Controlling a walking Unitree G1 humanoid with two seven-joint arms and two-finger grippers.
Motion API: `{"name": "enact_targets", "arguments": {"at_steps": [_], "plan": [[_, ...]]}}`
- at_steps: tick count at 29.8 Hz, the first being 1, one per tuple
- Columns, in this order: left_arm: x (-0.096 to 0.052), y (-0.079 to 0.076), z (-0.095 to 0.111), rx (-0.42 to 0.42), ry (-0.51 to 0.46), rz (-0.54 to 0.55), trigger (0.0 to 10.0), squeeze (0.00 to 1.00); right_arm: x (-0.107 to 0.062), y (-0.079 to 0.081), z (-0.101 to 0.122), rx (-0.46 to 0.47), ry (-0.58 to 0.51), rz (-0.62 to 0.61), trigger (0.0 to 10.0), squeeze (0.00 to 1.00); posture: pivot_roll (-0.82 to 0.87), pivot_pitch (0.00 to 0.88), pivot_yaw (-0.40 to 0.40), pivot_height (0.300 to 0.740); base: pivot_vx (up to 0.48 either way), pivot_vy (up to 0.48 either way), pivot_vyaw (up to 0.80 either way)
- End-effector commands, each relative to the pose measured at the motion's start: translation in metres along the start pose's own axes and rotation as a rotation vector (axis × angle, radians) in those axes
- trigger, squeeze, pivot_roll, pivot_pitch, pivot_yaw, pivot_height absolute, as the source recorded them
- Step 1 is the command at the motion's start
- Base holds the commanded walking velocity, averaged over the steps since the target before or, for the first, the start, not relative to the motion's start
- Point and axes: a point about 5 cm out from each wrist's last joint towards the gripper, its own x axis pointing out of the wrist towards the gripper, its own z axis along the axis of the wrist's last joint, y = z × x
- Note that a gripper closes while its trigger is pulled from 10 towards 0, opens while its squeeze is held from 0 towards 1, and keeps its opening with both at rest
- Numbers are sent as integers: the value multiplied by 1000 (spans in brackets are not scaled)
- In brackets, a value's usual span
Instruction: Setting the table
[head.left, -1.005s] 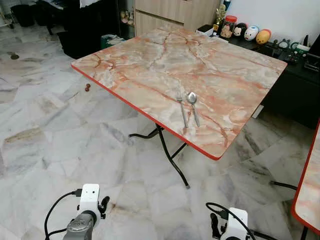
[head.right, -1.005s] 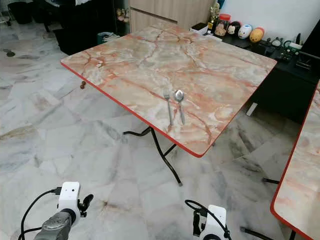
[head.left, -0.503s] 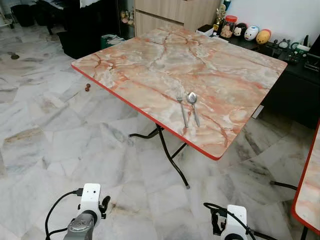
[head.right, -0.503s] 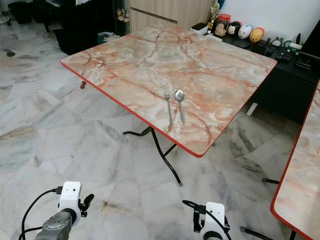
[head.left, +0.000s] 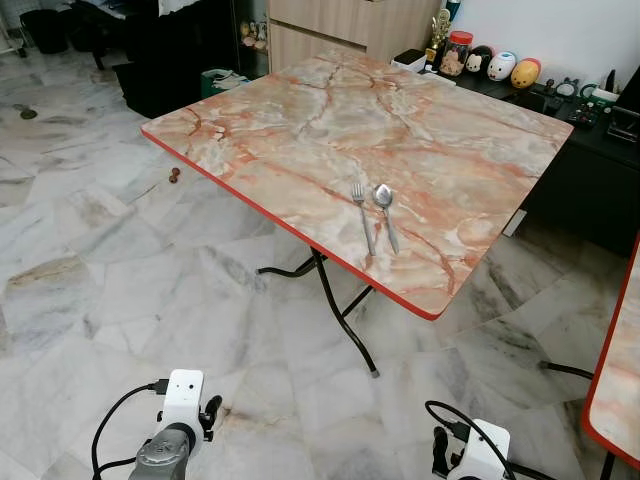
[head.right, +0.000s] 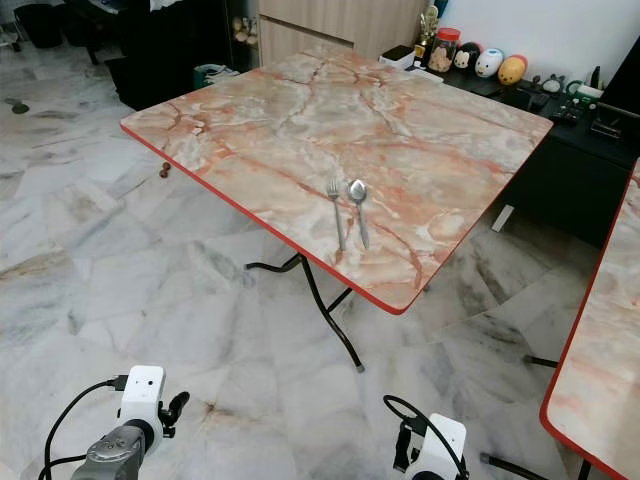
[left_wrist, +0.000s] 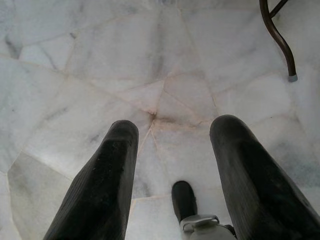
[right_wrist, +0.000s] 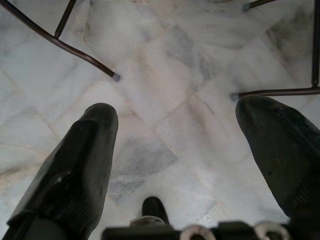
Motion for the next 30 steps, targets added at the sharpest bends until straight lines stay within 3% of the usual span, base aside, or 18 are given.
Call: {"name": "enact_targets", "arguments": {"at_steps": [1, 8, 9, 10, 12, 17, 30], "plan": [[0, -2, -1, 6, 2, -1, 10000, 0, 0, -2, 0, 19, -6, -3, 10000, 0, -5, 0, -58, 740, 0, 0, 0], [0, -2, 0, 14, 2, -6, 10000, 0, 0, -2, 5, 29, -59, 8, 10000, 0, -4, 0, -59, 740, 0, 0, 0], [0, -2, -1, 15, 4, -5, 10000, 0, 24, 12, 68, -11, -188, 11, 10000, 0, -4, 0, -59, 740, 0, 0, 0], [0, -2, -1, 15, 4, -5, 10000, 0, 34, 20, 104, -26, -251, 9, 10000, 0, -4, 0, -59, 740, 0, 0, 0], [0, -2, -1, 16, 5, -5, 10000, 0, 39, 33, 148, -10, -344, 12, 10000, 0, -3, 0, -59, 740, 0, 0, 0], [0, -2, -2, 16, 6, -6, 10000, 0, 37, 40, 163, -4, -414, 14, 10000, 0, -1, 0, -59, 740, 0, 0, 0], [0, -3, -1, 22, 3, -11, 10000, 0, 37, 37, 187, 10, -495, -22, 10000, 0, 2, 0, -59, 740, 0, 0, 0]]}}
